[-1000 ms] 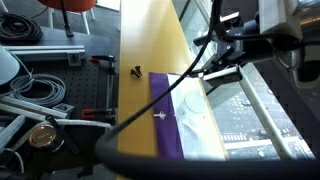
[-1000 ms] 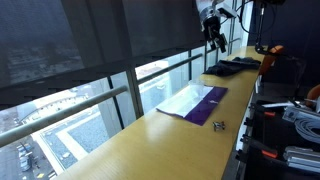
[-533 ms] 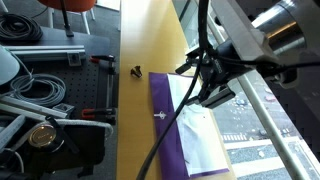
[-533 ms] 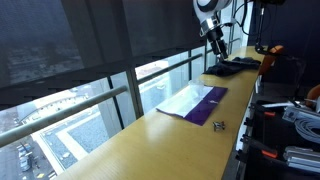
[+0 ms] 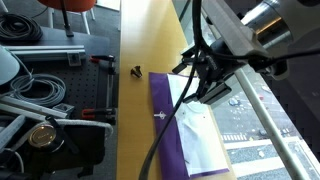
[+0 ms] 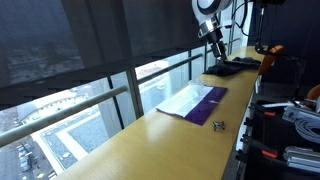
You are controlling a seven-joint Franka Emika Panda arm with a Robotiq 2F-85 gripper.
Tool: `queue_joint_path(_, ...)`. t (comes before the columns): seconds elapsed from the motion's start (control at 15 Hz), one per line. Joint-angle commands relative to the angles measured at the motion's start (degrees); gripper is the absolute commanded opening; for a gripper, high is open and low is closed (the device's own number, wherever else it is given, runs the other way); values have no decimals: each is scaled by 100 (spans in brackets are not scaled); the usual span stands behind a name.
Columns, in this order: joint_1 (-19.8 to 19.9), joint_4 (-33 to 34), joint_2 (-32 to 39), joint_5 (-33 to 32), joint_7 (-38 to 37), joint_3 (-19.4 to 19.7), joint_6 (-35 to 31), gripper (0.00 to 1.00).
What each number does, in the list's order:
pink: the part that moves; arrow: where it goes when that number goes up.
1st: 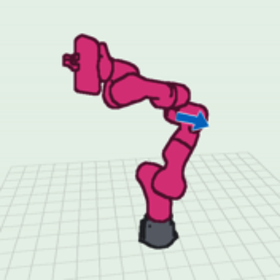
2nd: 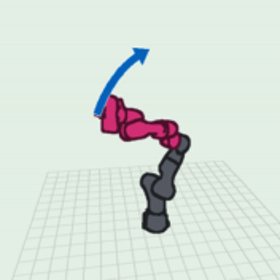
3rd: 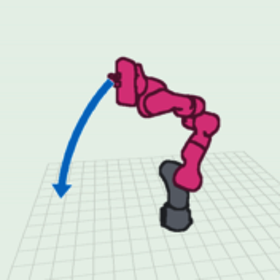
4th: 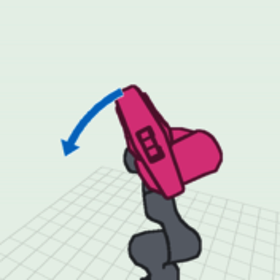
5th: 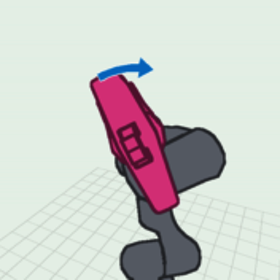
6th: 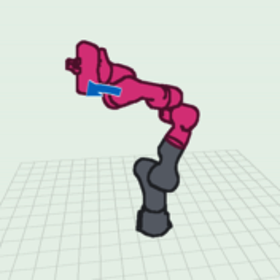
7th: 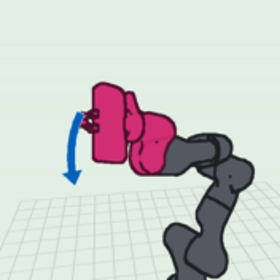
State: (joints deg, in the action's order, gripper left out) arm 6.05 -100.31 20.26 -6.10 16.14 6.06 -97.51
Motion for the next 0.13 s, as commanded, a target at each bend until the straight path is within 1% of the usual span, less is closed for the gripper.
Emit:
queue_joint_path(0.0, 73, 10, -6, -24, -17, -82, 16, 100)
queue_joint_path(0.07, 73, 9, -10, -24, -17, -82, 16, 100)
